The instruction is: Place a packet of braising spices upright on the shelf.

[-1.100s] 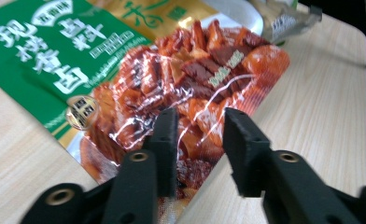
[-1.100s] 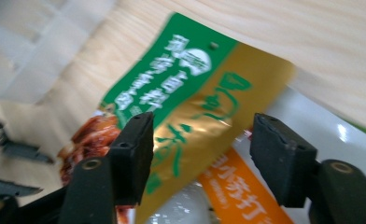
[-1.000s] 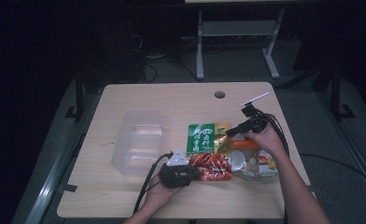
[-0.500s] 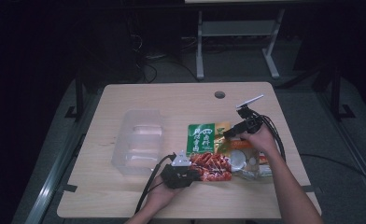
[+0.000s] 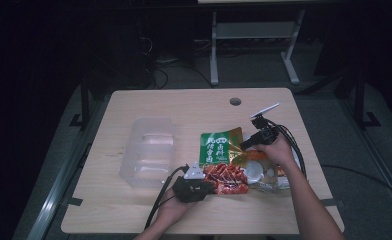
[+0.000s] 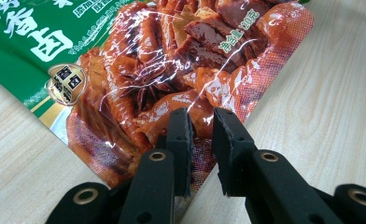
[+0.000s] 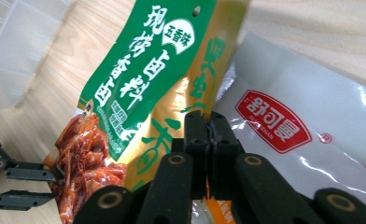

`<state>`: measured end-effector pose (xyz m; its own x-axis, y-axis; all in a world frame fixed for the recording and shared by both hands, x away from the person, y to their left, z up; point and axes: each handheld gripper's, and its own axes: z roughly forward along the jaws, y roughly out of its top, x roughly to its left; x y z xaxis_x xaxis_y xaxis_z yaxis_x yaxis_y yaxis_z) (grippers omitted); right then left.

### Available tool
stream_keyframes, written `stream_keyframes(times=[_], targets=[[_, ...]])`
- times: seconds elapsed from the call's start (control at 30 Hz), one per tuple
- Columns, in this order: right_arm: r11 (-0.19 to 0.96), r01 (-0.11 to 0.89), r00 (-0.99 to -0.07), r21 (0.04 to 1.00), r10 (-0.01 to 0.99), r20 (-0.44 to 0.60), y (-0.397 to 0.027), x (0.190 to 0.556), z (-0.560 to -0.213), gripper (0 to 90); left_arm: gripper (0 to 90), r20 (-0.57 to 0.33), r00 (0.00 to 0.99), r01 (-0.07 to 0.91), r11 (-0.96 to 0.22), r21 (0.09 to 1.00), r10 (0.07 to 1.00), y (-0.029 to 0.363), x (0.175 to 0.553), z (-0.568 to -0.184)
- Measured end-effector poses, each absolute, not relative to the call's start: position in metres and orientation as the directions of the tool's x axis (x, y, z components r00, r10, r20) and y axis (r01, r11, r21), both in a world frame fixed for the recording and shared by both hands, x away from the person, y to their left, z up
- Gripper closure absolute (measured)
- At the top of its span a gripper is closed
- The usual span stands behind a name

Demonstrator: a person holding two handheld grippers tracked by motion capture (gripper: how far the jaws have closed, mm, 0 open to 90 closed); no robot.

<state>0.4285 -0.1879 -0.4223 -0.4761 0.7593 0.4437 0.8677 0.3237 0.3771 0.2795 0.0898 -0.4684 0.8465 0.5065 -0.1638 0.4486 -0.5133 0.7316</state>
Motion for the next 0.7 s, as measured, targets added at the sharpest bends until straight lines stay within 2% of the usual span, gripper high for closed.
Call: stream_keyframes(times=[0.1,0.3,0.33,0.43,0.47,0.63,0.7], targets=[[0.329,0.864,-0.483,0.382,0.756,0.441,-0.187,0.428,-0.420,89.2,72.1,-0.174,0.842,0.458,-0.507,0.731,0.510,0.089,0.279,-0.469],[0.334,0.842,-0.512,0.423,0.740,0.435,-0.189,0.419,-0.410,89.7,55.7,-0.208,0.841,0.465,-0.473,0.749,0.499,0.093,0.283,-0.462],[0.325,0.825,-0.531,0.463,0.726,0.437,-0.191,0.414,-0.404,89.8,53.0,-0.226,0.830,0.477,-0.439,0.762,0.510,0.094,0.284,-0.458],[0.308,0.818,-0.535,0.485,0.716,0.449,-0.194,0.408,-0.399,89.8,41.2,-0.234,0.821,0.480,-0.407,0.777,0.521,0.098,0.286,-0.454],[0.304,0.804,-0.551,0.510,0.704,0.449,-0.195,0.403,-0.395,89.8,39.6,-0.275,0.803,0.501,-0.348,0.792,0.528,0.100,0.286,-0.451],[0.308,0.762,-0.597,0.569,0.675,0.434,-0.198,0.388,-0.382,89.9,28.0,-0.293,0.772,0.519,-0.294,0.802,0.564,0.104,0.288,-0.445],[0.317,0.742,-0.618,0.591,0.665,0.420,-0.198,0.381,-0.376,89.9,27.2,-0.303,0.768,0.523,-0.281,0.805,0.564,0.104,0.290,-0.444]])
